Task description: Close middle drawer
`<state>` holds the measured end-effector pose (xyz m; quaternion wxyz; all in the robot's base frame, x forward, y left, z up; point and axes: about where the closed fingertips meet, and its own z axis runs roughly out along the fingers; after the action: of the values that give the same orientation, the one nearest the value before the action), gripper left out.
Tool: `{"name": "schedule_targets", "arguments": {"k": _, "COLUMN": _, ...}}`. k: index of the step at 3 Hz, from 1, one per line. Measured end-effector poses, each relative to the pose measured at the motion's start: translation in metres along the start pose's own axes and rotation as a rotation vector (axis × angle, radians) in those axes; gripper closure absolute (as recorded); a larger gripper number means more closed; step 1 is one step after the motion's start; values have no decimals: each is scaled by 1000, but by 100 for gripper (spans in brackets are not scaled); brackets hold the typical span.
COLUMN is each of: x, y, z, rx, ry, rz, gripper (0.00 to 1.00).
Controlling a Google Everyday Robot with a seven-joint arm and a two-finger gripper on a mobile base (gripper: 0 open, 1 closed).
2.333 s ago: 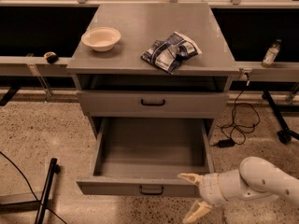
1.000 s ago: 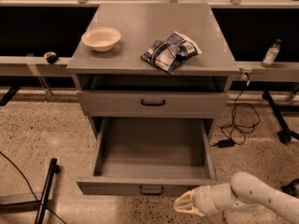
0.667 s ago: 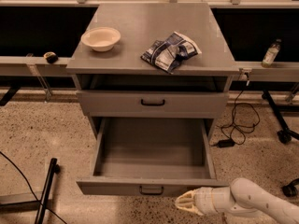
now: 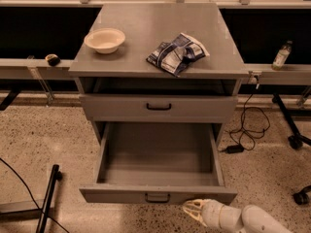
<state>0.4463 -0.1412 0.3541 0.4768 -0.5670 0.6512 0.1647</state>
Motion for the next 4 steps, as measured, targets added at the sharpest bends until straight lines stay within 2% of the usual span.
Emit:
{"name": "schedule_targets", "arguments": {"k": 1, "x": -8, "y": -22, "z": 5, "rx": 136, "ry": -31, "rz": -6, "gripper": 100}}
{"name": "schedule_targets", "arguments": {"k": 2, "x": -16, "y": -54, "z": 23, "rx": 224, "ry": -65, "rz": -6, "gripper": 100}}
{"name": "schedule_targets", "arguments": {"k": 3, "x": -5, "y": -100, "z": 40, "rx": 282, "ry": -79, "rz": 26, "gripper": 100}}
{"name": "schedule_targets", "arguments": {"k": 4, "x": -5, "y": -100, "z": 40, "rx": 282, "ry": -79, "rz": 26, "gripper": 100}}
